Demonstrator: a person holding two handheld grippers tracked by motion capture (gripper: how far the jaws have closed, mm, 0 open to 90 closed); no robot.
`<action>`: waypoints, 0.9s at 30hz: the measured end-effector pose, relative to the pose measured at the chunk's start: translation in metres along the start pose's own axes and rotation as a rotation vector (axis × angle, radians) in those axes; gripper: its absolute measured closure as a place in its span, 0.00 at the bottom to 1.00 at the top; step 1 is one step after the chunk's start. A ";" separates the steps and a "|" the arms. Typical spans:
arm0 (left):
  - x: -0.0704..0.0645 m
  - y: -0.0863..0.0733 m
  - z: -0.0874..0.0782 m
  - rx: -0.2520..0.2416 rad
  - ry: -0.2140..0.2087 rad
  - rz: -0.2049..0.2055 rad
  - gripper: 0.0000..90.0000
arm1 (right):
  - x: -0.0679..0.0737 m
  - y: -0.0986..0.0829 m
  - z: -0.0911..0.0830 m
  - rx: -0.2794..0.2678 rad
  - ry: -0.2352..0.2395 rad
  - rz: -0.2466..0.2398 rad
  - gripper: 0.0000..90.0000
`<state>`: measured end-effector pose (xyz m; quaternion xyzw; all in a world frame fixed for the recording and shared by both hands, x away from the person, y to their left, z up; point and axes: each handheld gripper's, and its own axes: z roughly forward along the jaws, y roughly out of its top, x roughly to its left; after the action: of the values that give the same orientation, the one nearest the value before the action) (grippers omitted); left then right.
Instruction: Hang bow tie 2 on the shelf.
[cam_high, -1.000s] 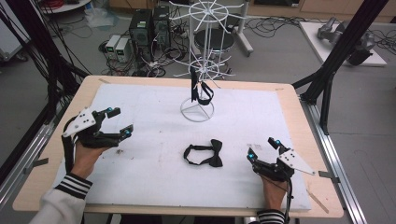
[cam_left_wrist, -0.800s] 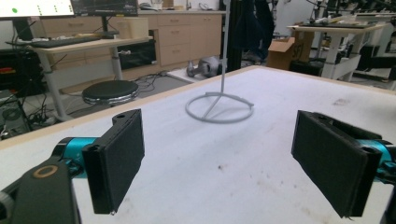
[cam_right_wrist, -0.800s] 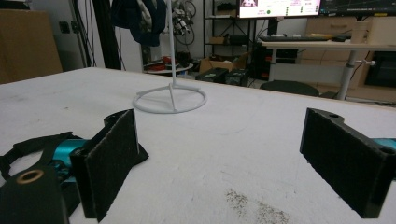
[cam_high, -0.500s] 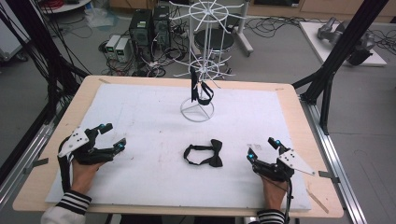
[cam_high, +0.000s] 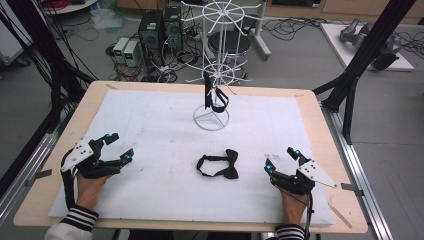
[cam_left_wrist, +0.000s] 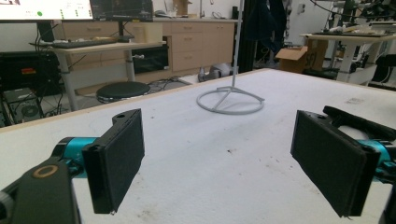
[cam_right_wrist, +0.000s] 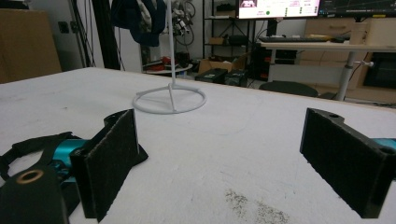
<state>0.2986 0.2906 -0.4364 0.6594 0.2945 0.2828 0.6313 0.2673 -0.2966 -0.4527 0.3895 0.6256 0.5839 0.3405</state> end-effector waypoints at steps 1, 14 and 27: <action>0.000 -0.001 0.000 -0.004 0.000 0.004 0.20 | 0.000 0.000 0.000 -0.001 -0.001 0.002 0.12; -0.001 -0.009 0.001 -0.036 0.006 -0.008 0.20 | -0.001 0.003 0.000 0.029 0.003 0.029 0.12; -0.002 -0.013 0.001 -0.040 0.000 -0.005 0.20 | -0.002 0.026 -0.004 0.058 0.018 0.012 0.12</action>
<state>0.2981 0.2886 -0.4498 0.6460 0.2905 0.2867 0.6451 0.2668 -0.2997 -0.4261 0.3978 0.6427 0.5711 0.3200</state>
